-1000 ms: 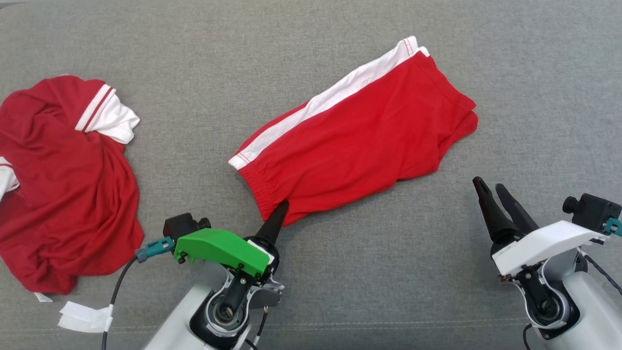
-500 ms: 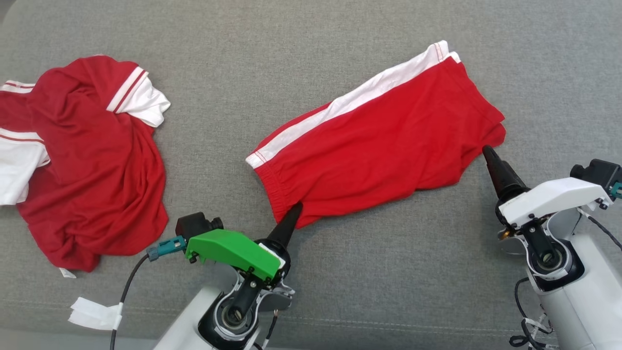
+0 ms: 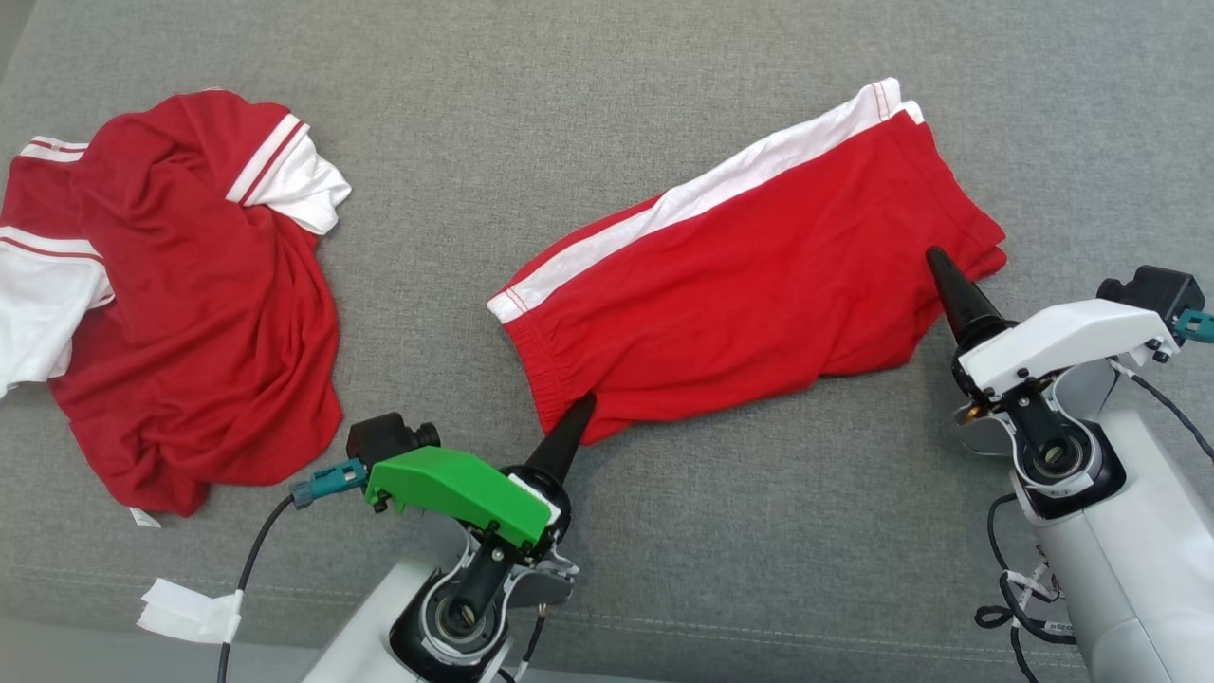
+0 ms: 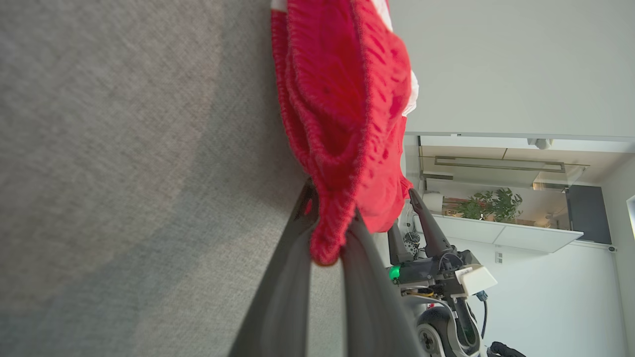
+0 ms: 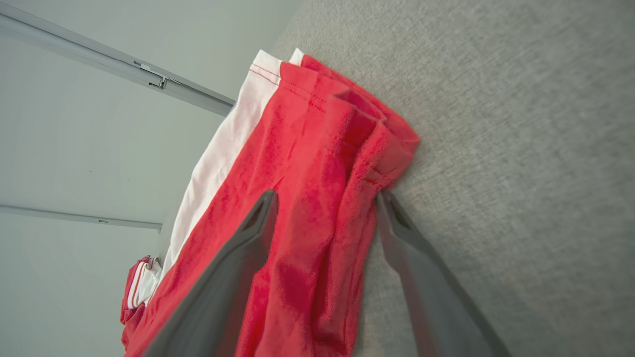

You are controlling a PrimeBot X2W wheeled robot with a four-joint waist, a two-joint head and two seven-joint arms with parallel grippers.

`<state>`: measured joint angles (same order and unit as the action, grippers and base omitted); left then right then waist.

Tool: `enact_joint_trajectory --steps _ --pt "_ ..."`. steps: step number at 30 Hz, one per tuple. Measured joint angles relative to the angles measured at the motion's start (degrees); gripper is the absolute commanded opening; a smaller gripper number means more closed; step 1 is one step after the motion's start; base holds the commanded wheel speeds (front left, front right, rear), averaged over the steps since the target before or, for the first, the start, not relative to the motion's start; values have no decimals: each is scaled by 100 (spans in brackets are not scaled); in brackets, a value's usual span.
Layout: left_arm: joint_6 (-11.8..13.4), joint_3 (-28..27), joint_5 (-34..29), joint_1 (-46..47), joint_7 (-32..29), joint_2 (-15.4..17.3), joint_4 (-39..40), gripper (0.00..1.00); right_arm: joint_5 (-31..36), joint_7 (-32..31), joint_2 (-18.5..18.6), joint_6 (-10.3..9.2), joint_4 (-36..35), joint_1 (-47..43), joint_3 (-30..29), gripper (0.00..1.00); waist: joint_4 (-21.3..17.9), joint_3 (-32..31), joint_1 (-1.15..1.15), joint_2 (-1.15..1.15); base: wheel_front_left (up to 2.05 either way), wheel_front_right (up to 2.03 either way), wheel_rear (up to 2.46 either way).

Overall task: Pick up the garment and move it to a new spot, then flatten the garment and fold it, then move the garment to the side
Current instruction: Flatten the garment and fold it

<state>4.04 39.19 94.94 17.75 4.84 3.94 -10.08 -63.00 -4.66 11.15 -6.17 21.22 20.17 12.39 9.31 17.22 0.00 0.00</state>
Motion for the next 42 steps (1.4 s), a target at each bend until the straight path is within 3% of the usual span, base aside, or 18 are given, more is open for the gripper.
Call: enact_joint_trajectory --steps 12,13,14,16,17,27,42 --pt "-8 11 0 8 1 -38 2 0 -9 142 -90 -8 410 194 -192 100 77 34 0 0 0 0 0" --pt "-8 11 0 10 1 -42 2 0 -9 168 -101 -8 453 210 -219 82 78 33 0 0 0 0 0" --pt "-8 12 0 12 1 -46 1 0 -11 168 -116 -8 502 235 -245 44 79 32 0 0 0 0 0" --pt "-35 26 0 15 0 -53 -13 0 -47 231 -158 -32 615 291 -332 23 81 24 0 0 0 0 0" --pt "-48 42 0 15 0 -56 -20 0 -53 268 -162 -35 664 300 -361 0 86 14 0 0 0 0 0" --pt "-49 49 2 15 2 -66 -33 0 -272 323 -167 13 867 302 -576 0 103 -32 0 0 0 0 0" --pt "-103 151 101 -296 -104 -52 38 0 -571 648 -47 564 470 -389 -951 0 -19 -187 0 0 0 0 0"
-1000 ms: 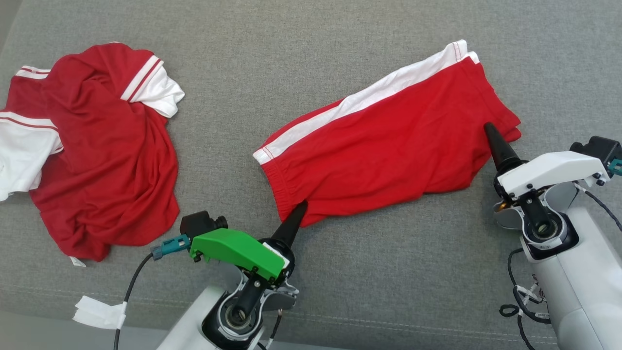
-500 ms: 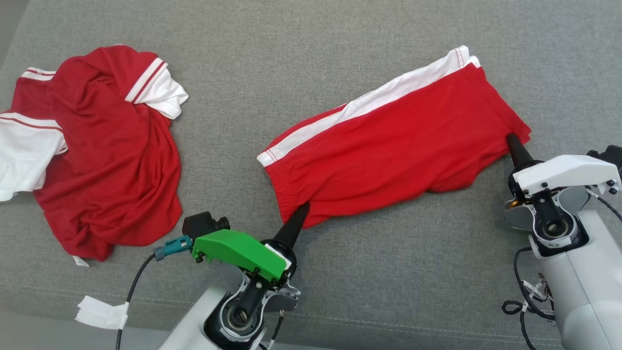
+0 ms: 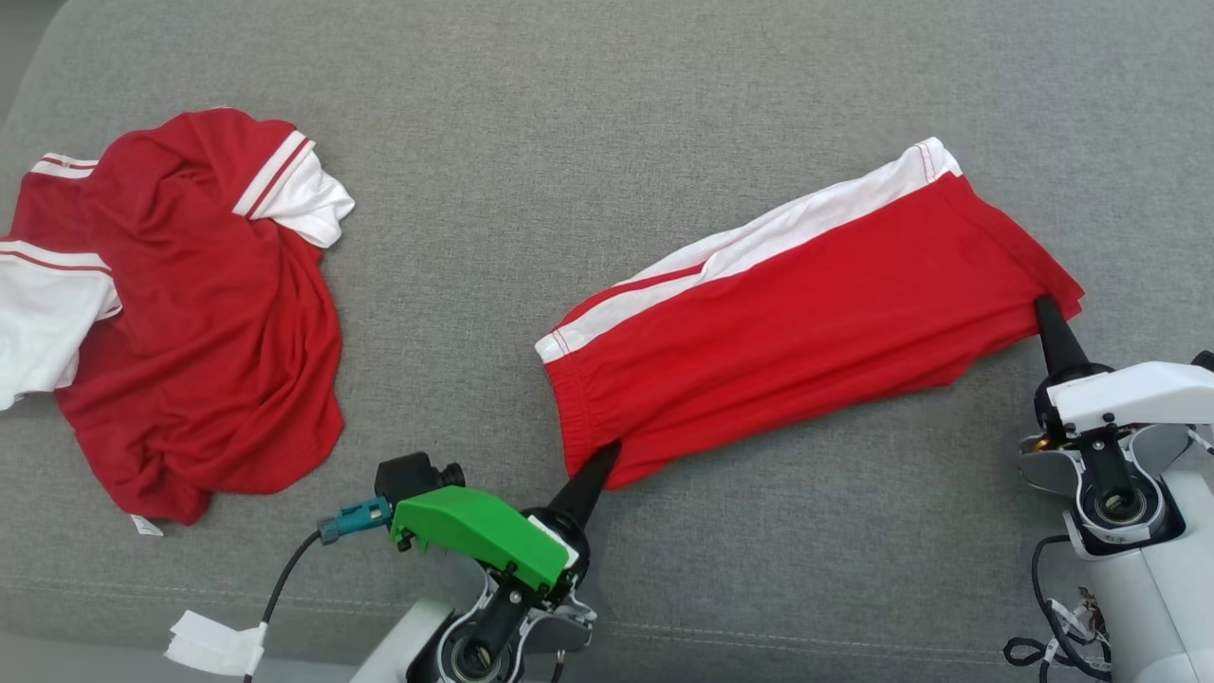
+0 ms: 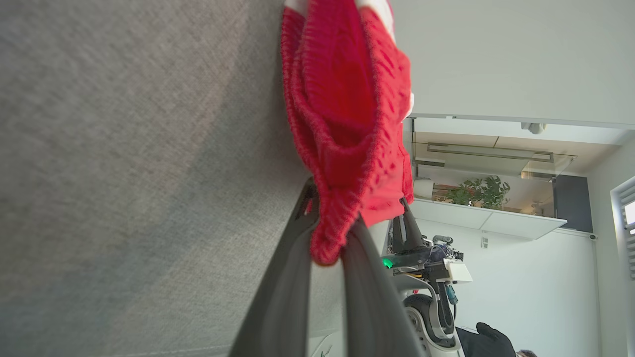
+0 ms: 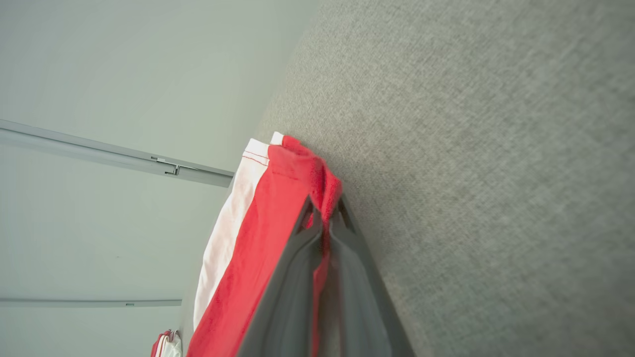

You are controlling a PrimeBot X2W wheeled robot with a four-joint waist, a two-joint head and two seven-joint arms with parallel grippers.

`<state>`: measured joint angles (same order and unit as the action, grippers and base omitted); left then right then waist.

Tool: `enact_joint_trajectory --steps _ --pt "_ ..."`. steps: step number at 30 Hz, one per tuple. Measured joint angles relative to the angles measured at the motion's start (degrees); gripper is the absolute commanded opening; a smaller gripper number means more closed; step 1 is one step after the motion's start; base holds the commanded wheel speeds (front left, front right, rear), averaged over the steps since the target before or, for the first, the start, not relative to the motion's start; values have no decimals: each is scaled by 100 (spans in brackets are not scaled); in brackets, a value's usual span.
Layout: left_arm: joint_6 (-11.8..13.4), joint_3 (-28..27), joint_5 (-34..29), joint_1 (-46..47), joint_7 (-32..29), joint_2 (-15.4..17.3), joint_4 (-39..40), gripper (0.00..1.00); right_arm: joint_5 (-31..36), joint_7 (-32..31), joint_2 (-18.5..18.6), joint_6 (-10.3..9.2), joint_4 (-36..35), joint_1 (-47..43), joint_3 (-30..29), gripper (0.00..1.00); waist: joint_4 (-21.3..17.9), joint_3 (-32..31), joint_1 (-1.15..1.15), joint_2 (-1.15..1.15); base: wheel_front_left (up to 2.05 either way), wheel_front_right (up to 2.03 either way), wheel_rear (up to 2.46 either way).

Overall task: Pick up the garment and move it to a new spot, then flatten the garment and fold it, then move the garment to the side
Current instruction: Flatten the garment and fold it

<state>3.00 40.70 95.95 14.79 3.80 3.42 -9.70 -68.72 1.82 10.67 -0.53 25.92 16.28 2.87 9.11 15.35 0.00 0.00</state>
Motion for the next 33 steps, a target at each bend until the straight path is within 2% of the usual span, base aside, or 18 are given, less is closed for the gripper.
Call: enact_joint_trajectory --steps 5,7,9,10,11,15,20,24,28,33 --pt "3 7 20 -96 -3 16 11 0 19 73 -48 92 -253 -185 98 0 -104 -10 0 0 0 0 0" --pt "4 21 20 -96 -3 23 14 17 176 135 -24 110 -367 -205 190 0 -132 -10 0 0 0 0 0" --pt "7 33 18 -96 -3 24 18 37 387 175 48 131 -498 -211 344 0 -139 -11 0 0 0 0 0" --pt "13 32 15 -96 4 25 18 76 499 175 74 158 -571 -209 425 0 -141 -12 0 0 0 0 0" --pt "13 32 15 -96 4 25 18 100 499 175 74 158 -571 -209 425 0 -141 -12 0 0 0 0 0" --pt "52 49 -19 -87 4 27 16 100 861 174 133 202 -849 -164 756 0 -135 -20 0 0 0 0 0" --pt "60 119 -29 -79 3 27 10 100 1311 90 387 203 -1111 -141 1118 0 -63 -72 0 0 0 0 0" --pt "63 113 -43 -85 13 80 10 100 1637 -181 447 212 -1333 33 1574 0 -24 -98 0 0 0 0 0" --pt "81 118 -58 -90 40 93 10 100 2013 -635 584 315 -1623 227 2180 0 69 -114 0 0 0 0 0" --pt "80 64 -56 -92 89 83 30 100 2217 -1111 547 408 -1793 289 2777 0 242 -138 0 0 0 0 0"
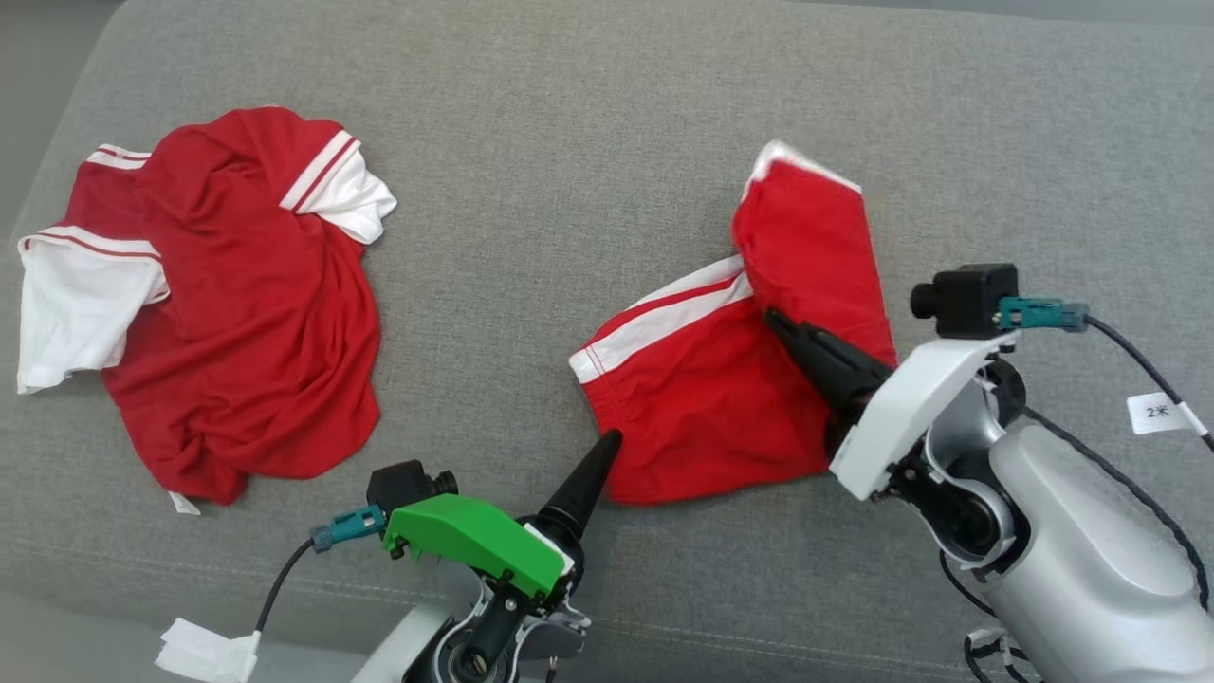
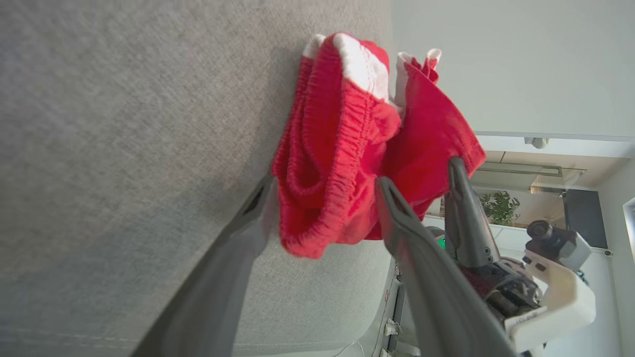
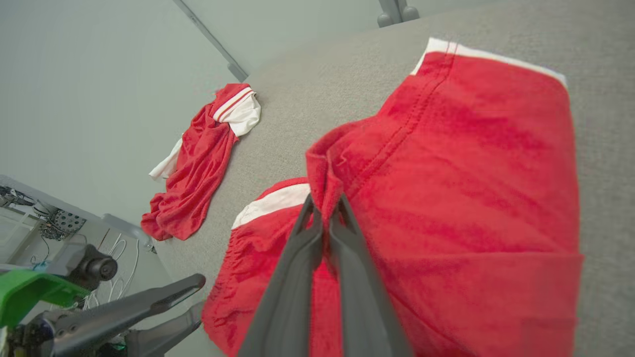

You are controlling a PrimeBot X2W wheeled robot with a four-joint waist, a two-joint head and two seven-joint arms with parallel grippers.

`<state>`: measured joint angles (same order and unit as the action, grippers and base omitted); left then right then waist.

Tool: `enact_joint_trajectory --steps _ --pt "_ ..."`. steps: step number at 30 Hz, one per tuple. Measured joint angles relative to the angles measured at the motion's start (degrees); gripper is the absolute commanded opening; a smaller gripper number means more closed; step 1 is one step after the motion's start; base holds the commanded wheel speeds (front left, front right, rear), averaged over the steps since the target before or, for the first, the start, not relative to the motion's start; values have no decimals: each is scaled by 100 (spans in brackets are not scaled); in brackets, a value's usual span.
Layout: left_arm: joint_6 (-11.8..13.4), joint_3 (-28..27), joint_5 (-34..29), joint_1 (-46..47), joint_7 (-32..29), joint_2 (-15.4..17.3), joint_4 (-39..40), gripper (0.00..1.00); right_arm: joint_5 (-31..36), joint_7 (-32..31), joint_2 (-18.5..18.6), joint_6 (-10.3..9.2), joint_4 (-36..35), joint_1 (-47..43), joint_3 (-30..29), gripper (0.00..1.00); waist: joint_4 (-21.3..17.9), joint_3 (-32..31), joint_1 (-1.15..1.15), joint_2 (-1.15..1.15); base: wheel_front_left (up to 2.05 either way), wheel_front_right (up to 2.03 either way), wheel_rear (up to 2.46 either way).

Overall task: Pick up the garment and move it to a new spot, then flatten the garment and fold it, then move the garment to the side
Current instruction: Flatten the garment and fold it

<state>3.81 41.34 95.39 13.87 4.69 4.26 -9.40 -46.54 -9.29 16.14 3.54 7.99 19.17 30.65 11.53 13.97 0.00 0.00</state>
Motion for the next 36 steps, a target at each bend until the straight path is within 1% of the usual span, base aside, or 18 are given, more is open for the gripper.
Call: enact_joint_trajectory --steps 7,16,18,23,27,36 --pt "-9 -45 25 -2 43 -20 2 100 35 -453 -260 14 -104 41 477 0 299 -48 0 0 0 0 0" --pt "-26 -97 57 -41 101 -31 -45 100 37 -792 -398 15 -121 40 798 0 602 -173 0 0 0 0 0" --pt "-26 -113 57 -127 151 -30 -49 100 54 -884 -394 48 -129 38 899 0 619 -221 0 0 0 0 0" --pt "-26 -125 57 -207 151 -12 -27 100 138 -1117 -322 48 -199 30 1091 0 599 -265 0 0 0 0 0" --pt "-26 -207 57 -209 219 20 20 100 219 -1255 -214 48 -193 26 1215 0 536 -255 0 0 0 0 0" --pt "-26 -183 49 -209 242 37 49 100 334 -1527 -89 55 -191 21 1417 0 416 -228 0 0 0 0 0"
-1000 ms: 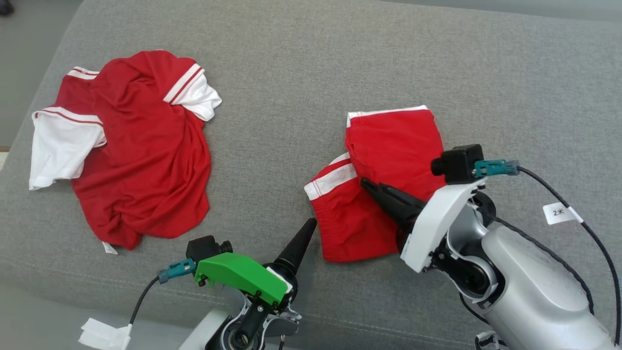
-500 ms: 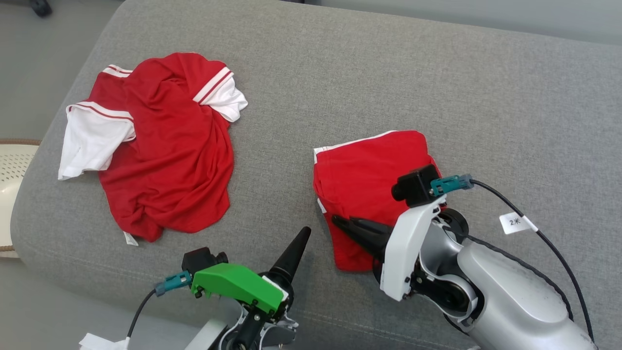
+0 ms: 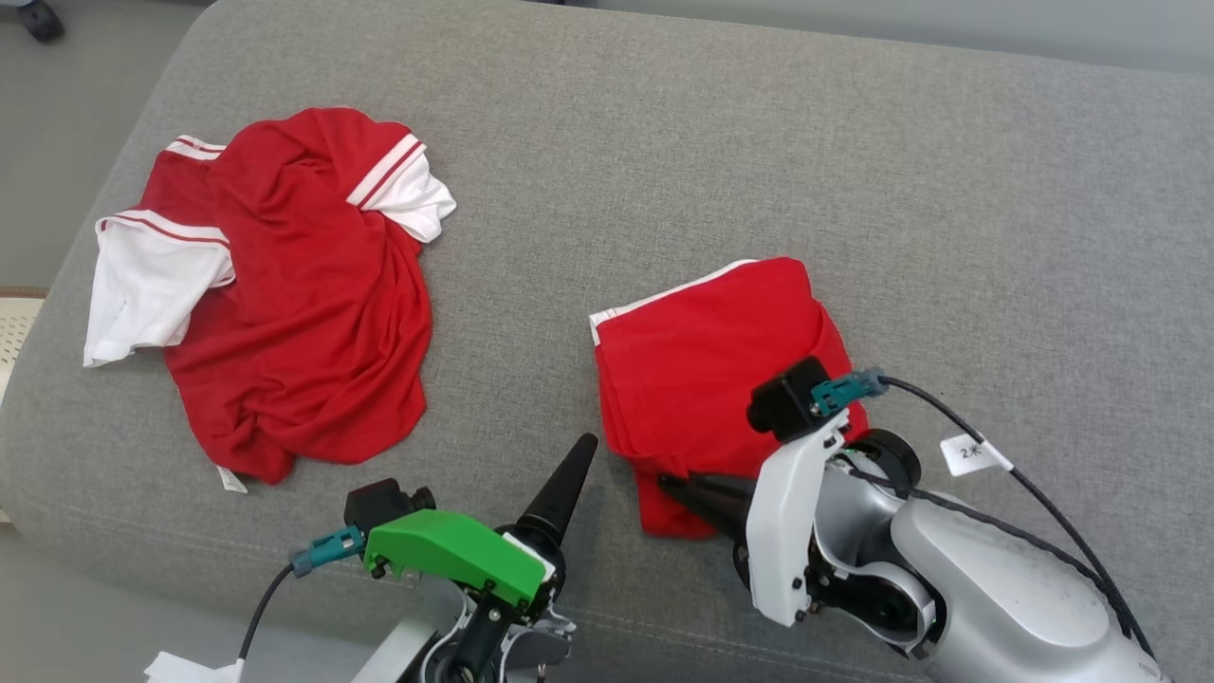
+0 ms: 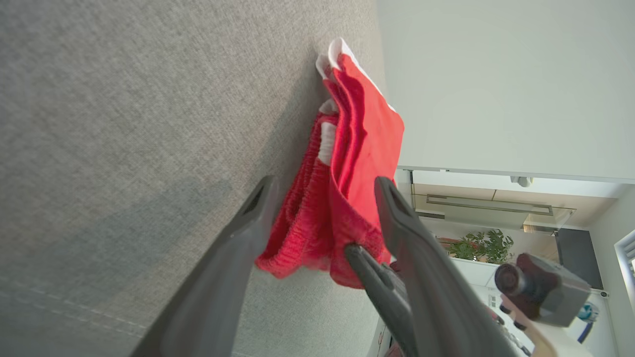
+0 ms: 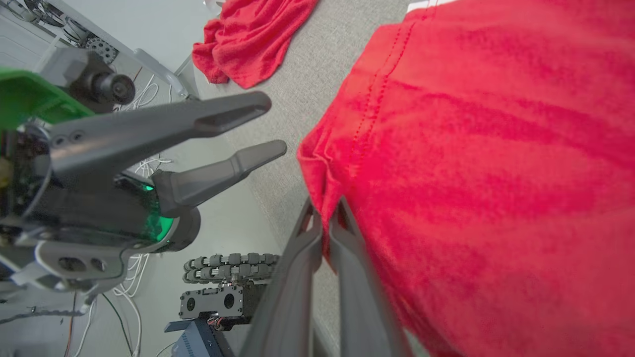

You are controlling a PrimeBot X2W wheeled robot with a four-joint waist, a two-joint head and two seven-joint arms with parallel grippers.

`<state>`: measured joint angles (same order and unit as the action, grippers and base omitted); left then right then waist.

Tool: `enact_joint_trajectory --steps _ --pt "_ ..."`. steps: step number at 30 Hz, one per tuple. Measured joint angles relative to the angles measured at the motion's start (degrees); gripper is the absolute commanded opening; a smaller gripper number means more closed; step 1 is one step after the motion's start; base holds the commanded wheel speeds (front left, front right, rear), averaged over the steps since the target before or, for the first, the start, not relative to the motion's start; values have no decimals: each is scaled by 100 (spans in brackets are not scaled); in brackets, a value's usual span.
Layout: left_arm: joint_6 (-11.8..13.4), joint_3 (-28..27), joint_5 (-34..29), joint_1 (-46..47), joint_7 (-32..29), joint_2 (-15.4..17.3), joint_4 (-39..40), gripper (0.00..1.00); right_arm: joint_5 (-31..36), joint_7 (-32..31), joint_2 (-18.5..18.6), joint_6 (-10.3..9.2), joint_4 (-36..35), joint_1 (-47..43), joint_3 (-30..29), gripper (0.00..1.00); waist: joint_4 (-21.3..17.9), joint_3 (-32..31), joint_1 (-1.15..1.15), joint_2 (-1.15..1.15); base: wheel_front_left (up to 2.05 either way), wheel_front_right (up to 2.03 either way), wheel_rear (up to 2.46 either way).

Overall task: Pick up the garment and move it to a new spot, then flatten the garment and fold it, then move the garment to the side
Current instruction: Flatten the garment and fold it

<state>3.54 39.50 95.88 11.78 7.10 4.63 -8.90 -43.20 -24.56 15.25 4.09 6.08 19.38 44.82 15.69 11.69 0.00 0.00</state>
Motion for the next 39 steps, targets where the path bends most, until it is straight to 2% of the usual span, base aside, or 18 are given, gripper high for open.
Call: enact_joint_trajectory --steps 1,4,5,6,7,17,26,31,36,39 --pt "0 -1 -2 0 0 4 2 100 29 -60 14 13 8 -3 64 0 -7 1 0 0 0 0 0" --pt "0 -7 -3 0 0 8 10 100 41 -199 78 38 32 -28 181 14 -27 -2 0 0 0 0 0" --pt "0 -10 -3 0 0 10 10 100 41 -225 98 44 33 -39 199 30 -33 -3 0 0 0 0 0" --pt "0 -14 -3 0 1 14 11 100 45 -225 104 44 33 -53 202 40 -41 -5 0 0 0 0 0" --pt "1 -18 -3 0 1 19 11 100 77 -224 108 44 31 -55 207 100 -49 -6 0 0 0 0 0" --pt "7 -77 -36 -1 60 114 69 100 148 -169 48 46 -355 -49 176 100 -236 -19 0 0 0 0 0" --pt "60 -142 -156 33 103 287 216 100 70 -112 227 22 -806 -83 -76 100 -485 5 0 0 0 0 0" --pt "88 -193 -243 252 103 354 296 100 -90 68 319 -223 -906 -259 -494 100 -659 36 0 0 0 0 0" --pt "155 -210 -250 506 -8 328 293 100 -124 243 490 -573 -706 -453 -914 100 -805 113 0 0 0 0 0" --pt "202 -177 -245 733 -110 296 159 100 -208 291 521 -650 -538 -612 -989 100 -850 204 0 0 0 0 0"
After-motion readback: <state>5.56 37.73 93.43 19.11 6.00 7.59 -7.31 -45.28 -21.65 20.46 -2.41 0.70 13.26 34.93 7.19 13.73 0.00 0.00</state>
